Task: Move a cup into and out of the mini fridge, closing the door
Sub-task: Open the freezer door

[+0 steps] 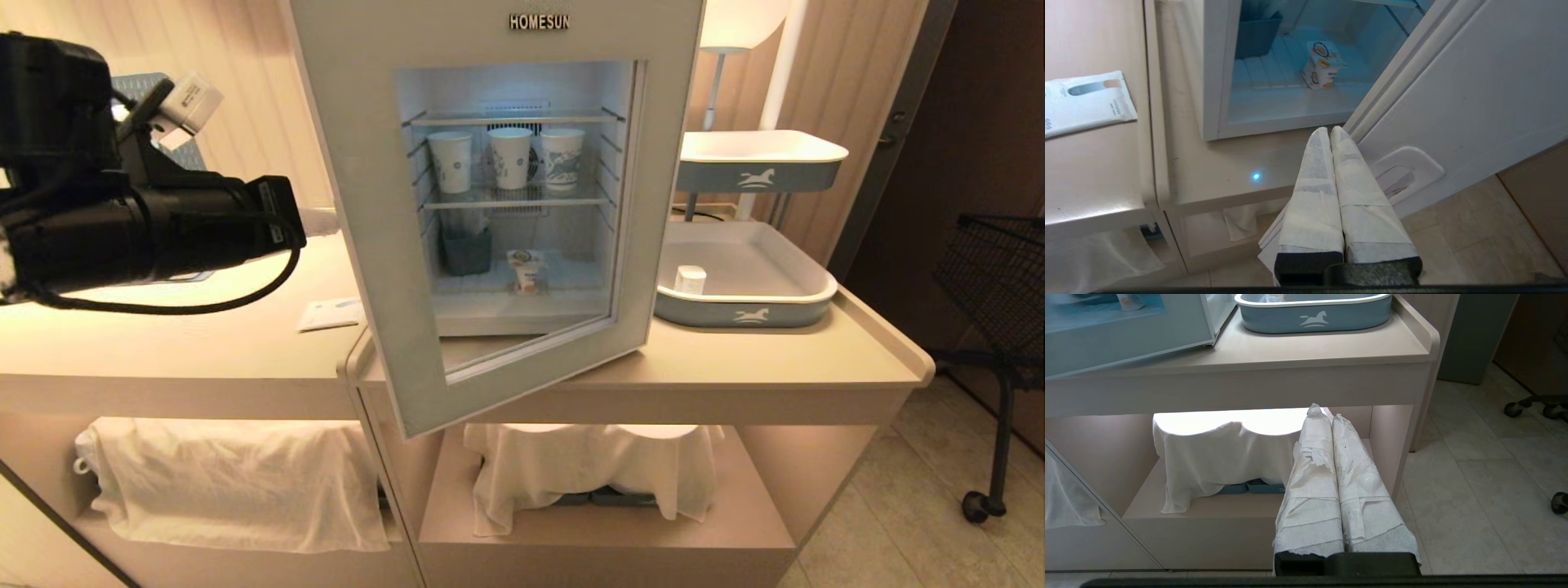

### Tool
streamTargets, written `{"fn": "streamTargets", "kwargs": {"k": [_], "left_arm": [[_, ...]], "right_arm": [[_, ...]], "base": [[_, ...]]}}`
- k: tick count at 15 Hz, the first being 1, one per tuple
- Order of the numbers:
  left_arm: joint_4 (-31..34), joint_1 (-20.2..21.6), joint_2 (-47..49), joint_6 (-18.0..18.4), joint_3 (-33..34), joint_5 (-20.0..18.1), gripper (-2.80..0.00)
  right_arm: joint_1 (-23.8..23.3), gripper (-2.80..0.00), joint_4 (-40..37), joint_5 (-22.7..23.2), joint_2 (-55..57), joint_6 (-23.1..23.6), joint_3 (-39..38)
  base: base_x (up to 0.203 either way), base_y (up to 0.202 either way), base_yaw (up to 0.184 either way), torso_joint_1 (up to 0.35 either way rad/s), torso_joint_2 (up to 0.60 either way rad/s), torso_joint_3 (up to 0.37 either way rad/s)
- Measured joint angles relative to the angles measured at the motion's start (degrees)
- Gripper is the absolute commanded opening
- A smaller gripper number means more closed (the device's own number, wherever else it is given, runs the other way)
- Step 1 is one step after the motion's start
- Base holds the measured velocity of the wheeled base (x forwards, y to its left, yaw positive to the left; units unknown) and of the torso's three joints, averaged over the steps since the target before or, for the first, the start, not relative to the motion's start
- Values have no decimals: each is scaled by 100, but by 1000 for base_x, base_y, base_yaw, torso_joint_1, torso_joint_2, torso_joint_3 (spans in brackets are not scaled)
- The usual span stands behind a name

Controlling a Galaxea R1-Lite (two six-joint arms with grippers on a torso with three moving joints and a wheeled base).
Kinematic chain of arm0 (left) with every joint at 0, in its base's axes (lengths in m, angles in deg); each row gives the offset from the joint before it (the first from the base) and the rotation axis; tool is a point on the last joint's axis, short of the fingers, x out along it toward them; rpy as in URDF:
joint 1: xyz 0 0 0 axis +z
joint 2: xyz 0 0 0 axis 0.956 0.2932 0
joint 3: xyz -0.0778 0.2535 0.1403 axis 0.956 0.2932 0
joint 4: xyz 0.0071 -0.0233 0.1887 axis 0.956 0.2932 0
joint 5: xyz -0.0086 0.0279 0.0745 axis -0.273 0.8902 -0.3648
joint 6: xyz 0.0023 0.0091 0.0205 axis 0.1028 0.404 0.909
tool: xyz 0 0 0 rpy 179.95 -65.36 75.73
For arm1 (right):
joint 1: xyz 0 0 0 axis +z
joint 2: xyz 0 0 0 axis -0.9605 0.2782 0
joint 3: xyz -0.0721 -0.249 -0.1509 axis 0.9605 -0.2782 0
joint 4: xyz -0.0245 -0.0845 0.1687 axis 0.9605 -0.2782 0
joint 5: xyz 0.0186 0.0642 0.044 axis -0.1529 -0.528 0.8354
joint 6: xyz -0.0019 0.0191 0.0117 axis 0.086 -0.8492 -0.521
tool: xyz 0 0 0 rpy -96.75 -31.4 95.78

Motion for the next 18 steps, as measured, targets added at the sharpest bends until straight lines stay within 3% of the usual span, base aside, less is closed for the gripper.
{"fn": "streamTargets", "kwargs": {"k": [4,18], "left_arm": [[11,-176,-232,-217,112,6,-280],[-17,-1176,-510,-315,201,-2,-280]], "right_arm": [[2,-280,2,-2,0,0,0],[-2,-280,2,-3,0,0,2]], "base": [[0,0,0,0,0,0],[0,0,0,0,0,0]]}}
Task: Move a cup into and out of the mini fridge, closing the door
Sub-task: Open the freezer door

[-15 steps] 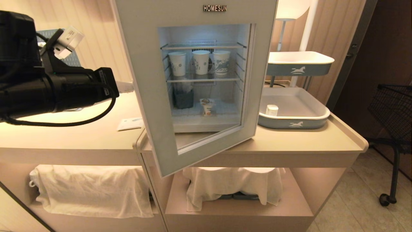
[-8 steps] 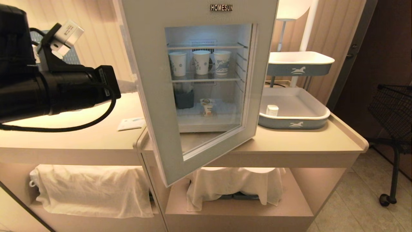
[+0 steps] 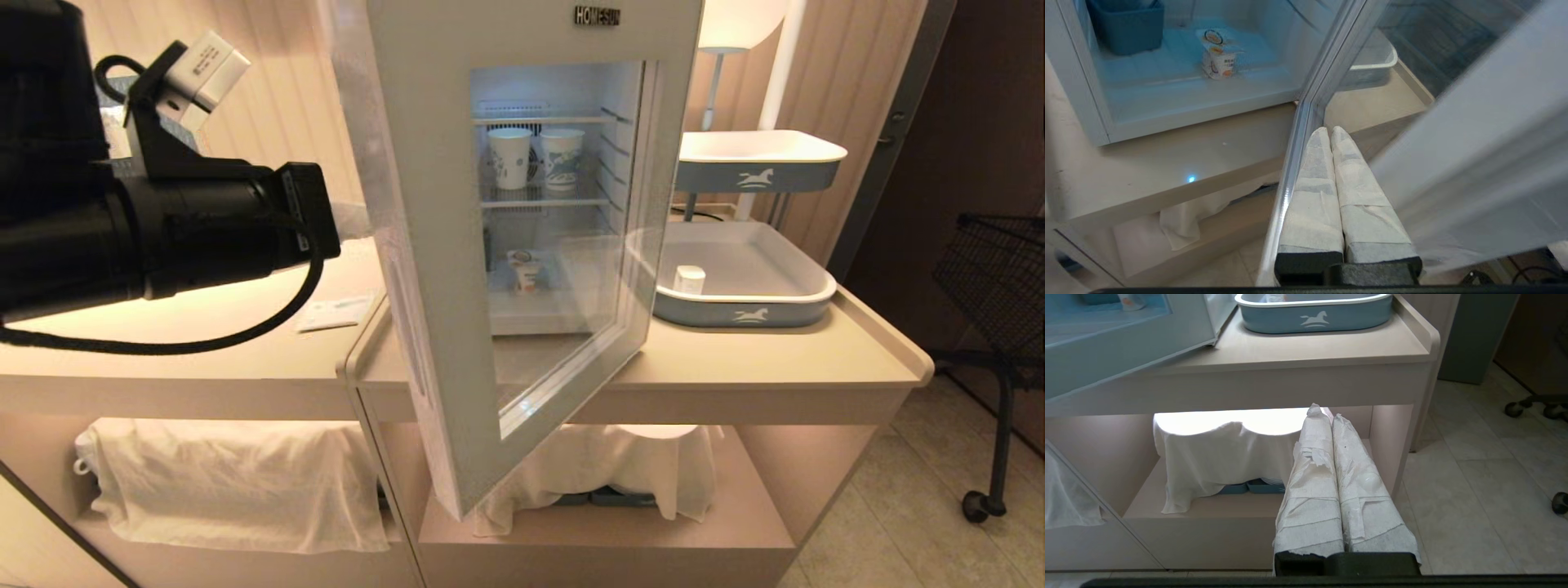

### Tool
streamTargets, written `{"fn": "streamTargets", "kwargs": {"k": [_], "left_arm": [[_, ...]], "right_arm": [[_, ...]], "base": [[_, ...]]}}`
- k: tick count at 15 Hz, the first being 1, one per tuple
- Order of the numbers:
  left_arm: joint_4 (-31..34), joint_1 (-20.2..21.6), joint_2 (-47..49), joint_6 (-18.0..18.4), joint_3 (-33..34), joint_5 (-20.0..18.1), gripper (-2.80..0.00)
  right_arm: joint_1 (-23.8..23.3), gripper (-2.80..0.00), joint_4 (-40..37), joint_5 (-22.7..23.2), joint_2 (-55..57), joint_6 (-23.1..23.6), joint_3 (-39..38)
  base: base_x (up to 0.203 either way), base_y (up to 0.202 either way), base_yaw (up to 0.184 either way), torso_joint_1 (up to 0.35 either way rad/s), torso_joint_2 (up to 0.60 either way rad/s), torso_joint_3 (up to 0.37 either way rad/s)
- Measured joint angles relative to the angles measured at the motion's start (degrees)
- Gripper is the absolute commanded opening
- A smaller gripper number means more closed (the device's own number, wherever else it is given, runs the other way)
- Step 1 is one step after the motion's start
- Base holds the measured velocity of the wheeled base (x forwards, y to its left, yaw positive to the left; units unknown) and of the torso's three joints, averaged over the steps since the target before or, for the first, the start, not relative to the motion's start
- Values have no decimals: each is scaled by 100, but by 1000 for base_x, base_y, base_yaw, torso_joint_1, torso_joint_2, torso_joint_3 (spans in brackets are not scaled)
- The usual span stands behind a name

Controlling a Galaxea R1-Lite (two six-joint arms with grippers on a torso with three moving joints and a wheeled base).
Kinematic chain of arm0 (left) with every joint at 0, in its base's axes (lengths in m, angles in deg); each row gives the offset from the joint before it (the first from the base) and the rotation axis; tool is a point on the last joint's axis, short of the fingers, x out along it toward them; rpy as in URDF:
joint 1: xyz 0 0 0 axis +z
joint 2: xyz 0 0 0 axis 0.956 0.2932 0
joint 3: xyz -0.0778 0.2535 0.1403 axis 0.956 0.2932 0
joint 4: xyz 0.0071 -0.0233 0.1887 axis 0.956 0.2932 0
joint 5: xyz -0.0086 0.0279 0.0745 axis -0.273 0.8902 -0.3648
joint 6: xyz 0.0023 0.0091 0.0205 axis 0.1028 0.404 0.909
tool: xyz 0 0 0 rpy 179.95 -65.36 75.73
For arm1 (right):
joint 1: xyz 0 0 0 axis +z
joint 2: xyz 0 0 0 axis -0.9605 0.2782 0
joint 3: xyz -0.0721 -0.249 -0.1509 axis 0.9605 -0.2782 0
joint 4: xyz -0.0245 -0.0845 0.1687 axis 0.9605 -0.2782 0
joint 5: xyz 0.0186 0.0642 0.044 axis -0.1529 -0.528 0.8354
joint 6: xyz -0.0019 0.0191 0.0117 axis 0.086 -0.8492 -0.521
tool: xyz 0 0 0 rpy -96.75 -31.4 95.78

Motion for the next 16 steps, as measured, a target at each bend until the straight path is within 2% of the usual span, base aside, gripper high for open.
{"fn": "streamTargets", "kwargs": {"k": [7,13,16], "left_arm": [[30,-350,9,2,-21,27,-280],[30,-813,68,-11,-141,28,-280],[3,-1000,121,-165,-258,20,-280]], "right_arm": [[2,-280,1,1,0,0,-2],[2,-280,0,3,0,2,-2],[2,-280,0,1,0,0,-2]], "base": [[0,0,0,0,0,0],[0,0,0,0,0,0],[0,0,0,0,0,0]]}}
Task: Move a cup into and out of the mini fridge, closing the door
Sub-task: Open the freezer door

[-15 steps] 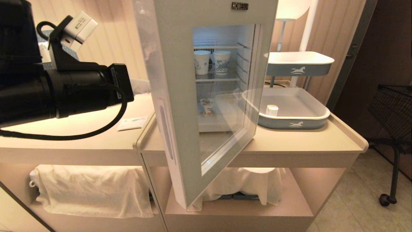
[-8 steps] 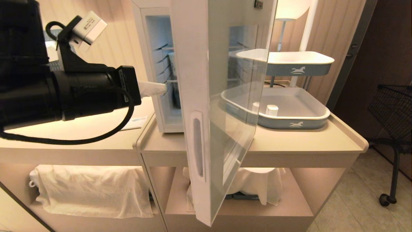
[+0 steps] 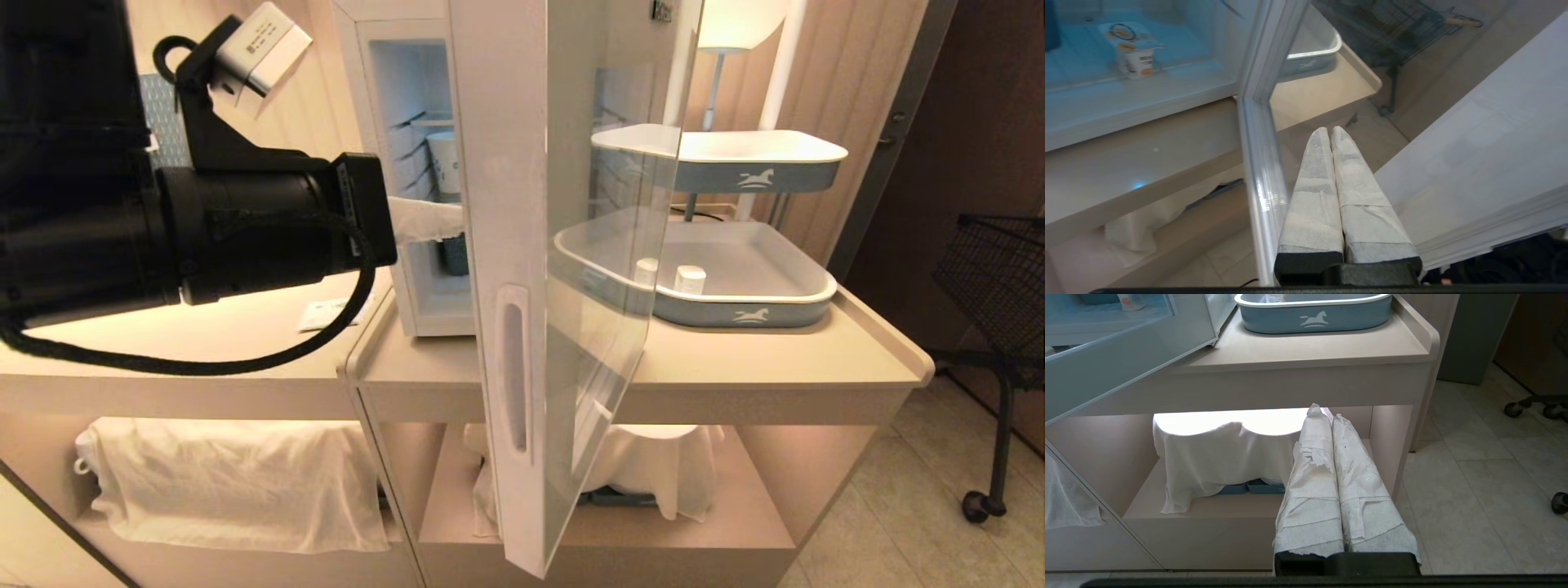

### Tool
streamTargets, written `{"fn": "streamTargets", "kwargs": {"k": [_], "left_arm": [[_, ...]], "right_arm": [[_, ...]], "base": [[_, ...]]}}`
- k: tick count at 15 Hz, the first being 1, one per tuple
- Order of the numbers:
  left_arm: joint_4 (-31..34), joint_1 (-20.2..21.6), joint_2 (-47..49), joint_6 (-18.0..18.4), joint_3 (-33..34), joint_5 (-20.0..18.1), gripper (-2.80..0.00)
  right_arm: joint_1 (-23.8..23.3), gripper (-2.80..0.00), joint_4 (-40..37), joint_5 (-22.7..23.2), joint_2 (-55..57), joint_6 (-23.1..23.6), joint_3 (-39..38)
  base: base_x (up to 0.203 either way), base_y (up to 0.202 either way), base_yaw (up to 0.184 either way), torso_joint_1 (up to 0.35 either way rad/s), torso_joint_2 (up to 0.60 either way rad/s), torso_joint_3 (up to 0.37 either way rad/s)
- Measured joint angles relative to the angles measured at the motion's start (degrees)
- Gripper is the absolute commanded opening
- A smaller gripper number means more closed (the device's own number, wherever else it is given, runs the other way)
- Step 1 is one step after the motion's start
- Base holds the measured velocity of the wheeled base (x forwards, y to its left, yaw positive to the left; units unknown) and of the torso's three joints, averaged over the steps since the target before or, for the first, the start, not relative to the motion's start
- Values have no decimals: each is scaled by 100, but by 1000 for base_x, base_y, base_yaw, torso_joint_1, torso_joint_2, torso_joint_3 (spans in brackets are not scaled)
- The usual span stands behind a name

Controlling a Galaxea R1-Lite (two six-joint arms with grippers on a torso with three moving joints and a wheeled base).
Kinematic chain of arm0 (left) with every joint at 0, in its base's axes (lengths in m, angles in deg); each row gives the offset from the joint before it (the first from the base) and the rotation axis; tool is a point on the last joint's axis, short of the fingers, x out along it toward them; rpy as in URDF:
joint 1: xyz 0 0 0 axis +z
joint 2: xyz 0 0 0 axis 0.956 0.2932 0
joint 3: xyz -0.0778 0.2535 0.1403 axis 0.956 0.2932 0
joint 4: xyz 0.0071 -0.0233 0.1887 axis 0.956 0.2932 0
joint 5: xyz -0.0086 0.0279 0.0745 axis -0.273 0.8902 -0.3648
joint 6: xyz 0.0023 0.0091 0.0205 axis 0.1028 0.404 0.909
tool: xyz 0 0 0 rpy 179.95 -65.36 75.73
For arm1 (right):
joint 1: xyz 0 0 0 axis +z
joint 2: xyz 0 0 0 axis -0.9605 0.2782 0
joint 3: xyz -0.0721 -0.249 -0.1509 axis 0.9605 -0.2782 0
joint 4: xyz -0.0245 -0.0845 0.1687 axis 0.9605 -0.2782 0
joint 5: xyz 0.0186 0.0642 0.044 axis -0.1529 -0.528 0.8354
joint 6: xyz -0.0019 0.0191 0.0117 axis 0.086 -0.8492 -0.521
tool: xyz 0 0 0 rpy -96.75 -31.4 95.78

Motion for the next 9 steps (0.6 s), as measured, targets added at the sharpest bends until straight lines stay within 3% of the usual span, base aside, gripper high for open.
{"fn": "streamTargets", "kwargs": {"k": [9], "left_arm": [[6,-733,172,-653,-441,136,-280]], "right_arm": [[-2,-280,-2,0,0,0,0]], "base": [[0,0,0,0,0,0]]}}
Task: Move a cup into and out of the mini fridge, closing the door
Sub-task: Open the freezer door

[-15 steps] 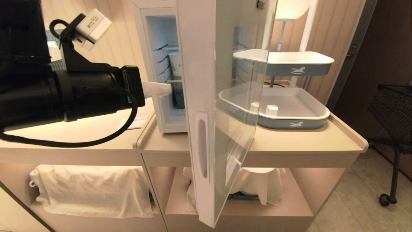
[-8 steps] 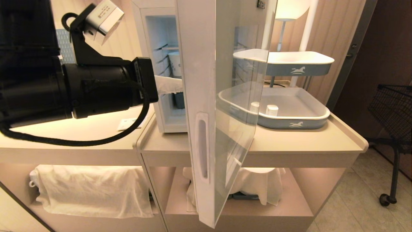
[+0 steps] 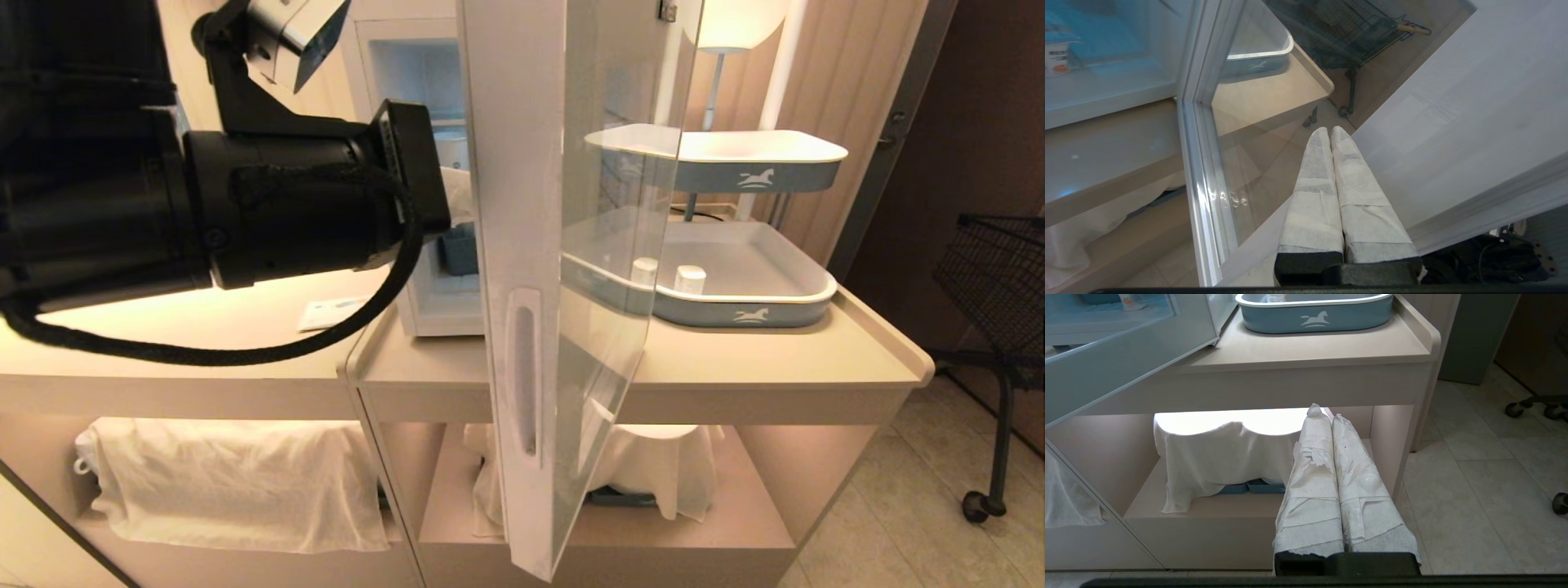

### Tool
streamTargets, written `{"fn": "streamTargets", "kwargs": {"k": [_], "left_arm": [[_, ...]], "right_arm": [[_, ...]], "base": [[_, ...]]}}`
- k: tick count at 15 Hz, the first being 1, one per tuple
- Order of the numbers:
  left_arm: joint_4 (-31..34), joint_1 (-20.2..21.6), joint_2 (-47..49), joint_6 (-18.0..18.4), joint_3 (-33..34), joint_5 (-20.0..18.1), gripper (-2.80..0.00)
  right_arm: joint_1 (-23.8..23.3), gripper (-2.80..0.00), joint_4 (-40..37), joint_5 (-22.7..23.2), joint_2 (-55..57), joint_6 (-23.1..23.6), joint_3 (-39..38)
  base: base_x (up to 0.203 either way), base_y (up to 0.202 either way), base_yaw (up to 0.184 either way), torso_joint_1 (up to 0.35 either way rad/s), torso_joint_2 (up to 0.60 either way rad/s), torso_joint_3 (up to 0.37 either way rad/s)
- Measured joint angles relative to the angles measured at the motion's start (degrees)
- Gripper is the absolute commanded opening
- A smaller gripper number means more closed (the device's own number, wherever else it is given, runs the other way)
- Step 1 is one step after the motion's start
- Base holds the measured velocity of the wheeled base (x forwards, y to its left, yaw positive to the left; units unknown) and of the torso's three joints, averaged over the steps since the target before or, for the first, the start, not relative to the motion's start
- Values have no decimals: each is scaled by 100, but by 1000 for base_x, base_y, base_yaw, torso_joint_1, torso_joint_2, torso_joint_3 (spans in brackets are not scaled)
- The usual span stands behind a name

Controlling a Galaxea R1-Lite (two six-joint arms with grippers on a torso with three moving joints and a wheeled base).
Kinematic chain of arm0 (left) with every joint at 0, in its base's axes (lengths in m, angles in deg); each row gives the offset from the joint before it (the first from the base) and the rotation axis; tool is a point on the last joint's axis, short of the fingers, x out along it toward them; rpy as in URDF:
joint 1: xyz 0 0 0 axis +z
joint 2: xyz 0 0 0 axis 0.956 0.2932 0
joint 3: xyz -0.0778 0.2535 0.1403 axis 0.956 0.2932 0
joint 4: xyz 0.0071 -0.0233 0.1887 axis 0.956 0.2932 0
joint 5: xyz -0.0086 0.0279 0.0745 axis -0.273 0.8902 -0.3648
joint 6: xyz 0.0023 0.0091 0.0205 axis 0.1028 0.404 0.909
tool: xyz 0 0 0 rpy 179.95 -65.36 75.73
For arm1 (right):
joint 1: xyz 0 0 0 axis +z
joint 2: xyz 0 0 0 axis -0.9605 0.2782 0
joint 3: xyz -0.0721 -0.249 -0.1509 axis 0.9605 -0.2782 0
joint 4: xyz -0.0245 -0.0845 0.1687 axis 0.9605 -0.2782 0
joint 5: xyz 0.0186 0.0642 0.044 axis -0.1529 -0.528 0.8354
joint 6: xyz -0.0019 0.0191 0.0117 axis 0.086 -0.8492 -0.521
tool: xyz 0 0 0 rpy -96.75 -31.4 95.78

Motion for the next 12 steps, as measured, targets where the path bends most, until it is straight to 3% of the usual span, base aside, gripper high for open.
{"fn": "streamTargets", "kwargs": {"k": [12], "left_arm": [[-48,-1221,973,-134,-1084,740,-280]], "right_arm": [[2,-280,2,0,0,0,0]], "base": [[0,0,0,0,0,0]]}}
